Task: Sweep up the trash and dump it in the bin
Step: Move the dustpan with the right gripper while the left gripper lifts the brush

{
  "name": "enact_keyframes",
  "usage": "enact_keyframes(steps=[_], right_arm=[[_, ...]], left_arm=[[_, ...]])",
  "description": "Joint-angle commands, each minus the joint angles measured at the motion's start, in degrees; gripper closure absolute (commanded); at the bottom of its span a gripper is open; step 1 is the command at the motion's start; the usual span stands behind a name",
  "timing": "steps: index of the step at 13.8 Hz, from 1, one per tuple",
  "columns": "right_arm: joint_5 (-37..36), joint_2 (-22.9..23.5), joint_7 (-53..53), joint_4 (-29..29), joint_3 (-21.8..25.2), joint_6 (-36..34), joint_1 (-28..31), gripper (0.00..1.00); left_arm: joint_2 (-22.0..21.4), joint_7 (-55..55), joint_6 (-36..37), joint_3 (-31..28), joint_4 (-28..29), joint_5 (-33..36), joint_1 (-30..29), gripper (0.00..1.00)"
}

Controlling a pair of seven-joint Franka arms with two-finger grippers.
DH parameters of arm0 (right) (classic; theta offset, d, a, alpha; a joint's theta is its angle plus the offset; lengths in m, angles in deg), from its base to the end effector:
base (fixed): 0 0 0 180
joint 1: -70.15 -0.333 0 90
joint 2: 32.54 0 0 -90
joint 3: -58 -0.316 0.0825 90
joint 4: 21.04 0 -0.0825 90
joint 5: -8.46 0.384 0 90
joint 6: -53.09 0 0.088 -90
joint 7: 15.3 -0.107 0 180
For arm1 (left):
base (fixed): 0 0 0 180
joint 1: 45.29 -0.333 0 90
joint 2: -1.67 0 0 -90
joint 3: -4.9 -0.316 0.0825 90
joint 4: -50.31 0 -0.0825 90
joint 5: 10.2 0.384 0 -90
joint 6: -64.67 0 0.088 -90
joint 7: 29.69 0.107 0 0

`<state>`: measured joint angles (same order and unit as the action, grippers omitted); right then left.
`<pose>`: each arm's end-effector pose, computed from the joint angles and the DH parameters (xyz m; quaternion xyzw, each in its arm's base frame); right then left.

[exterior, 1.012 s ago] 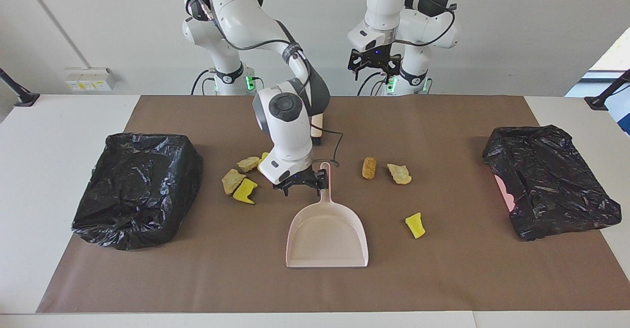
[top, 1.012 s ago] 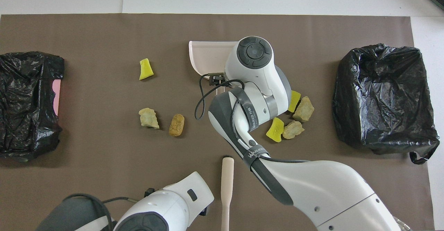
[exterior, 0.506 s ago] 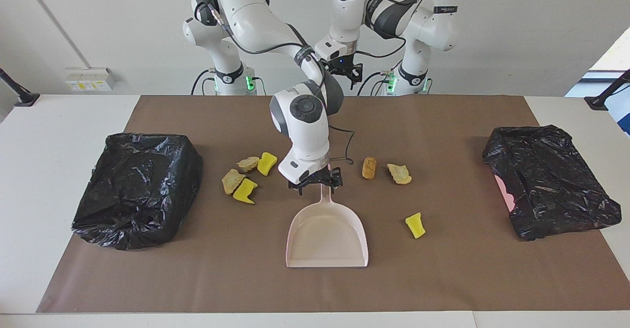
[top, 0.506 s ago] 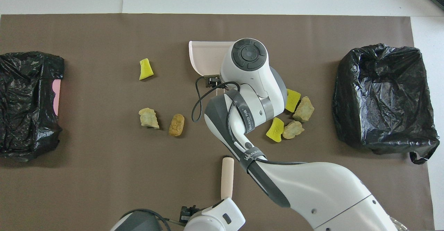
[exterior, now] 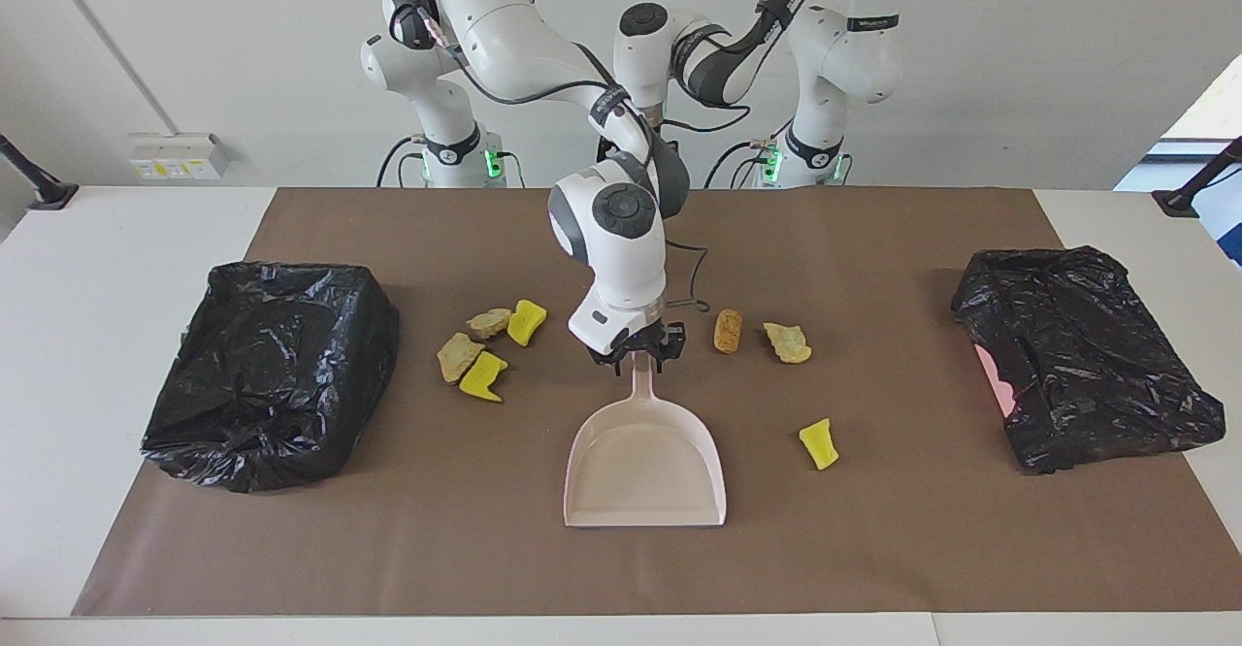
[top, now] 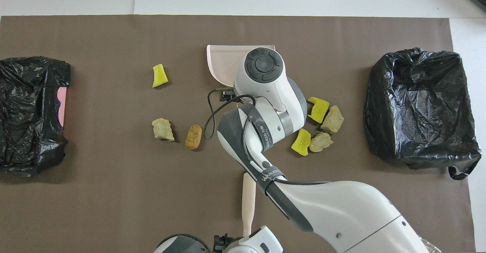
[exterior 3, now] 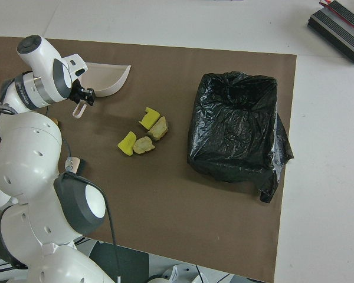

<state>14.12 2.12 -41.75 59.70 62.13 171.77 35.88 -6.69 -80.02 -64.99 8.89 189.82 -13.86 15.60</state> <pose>0.6183 0.3766 0.3549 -0.9991 -0.0167 -0.0147 0.0349 0.1957 -0.4211 0.3577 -0.9941 0.1056 0.0233 0.0007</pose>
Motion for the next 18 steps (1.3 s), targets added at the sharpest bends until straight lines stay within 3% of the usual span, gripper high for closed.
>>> enact_keyframes(steps=[1,4,7,9,11,15,16,18], right_arm=[[0.49,-1.96,1.05,1.44,-0.09,-1.59,0.69,1.0],[-2.14,-2.31,7.01,0.2,0.26,-5.2,1.22,1.0],[-0.92,-7.57,26.64,0.9,0.09,-5.99,5.08,1.0],[-1.09,-10.82,32.15,1.78,0.26,-8.71,6.75,1.0],[-0.92,-13.46,41.34,2.4,0.09,-12.22,8.95,1.0],[-0.91,-15.4,63.41,3.97,0.26,-17.95,11.94,1.0],[-1.18,-16.11,67.98,5.46,0.26,-17.95,12.64,1.0],[-1.97,-17.77,77.21,8.88,0.44,-17.78,13.7,1.0]], left_arm=[[-1.13,-1.0,-1.47,-0.91,2.25,-0.74,2.56,0.0],[-0.61,-0.83,-1.82,-1.0,2.26,-1.62,2.57,0.0],[-0.43,-0.04,-1.73,-1.0,2.35,-3.29,2.57,0.1],[1.05,-0.03,-1.91,-1.0,2.17,-5.04,2.65,0.16],[1.33,-0.73,-3.05,-1.0,2.0,-5.4,2.65,0.32],[1.86,-0.65,-2.88,-1.09,0.77,-5.4,2.57,0.94],[1.86,-0.56,-2.44,-1.17,0.07,-5.4,2.31,1.0],[0.9,-0.47,-1.65,-1.44,-1.25,-5.4,1.08,1.0]])
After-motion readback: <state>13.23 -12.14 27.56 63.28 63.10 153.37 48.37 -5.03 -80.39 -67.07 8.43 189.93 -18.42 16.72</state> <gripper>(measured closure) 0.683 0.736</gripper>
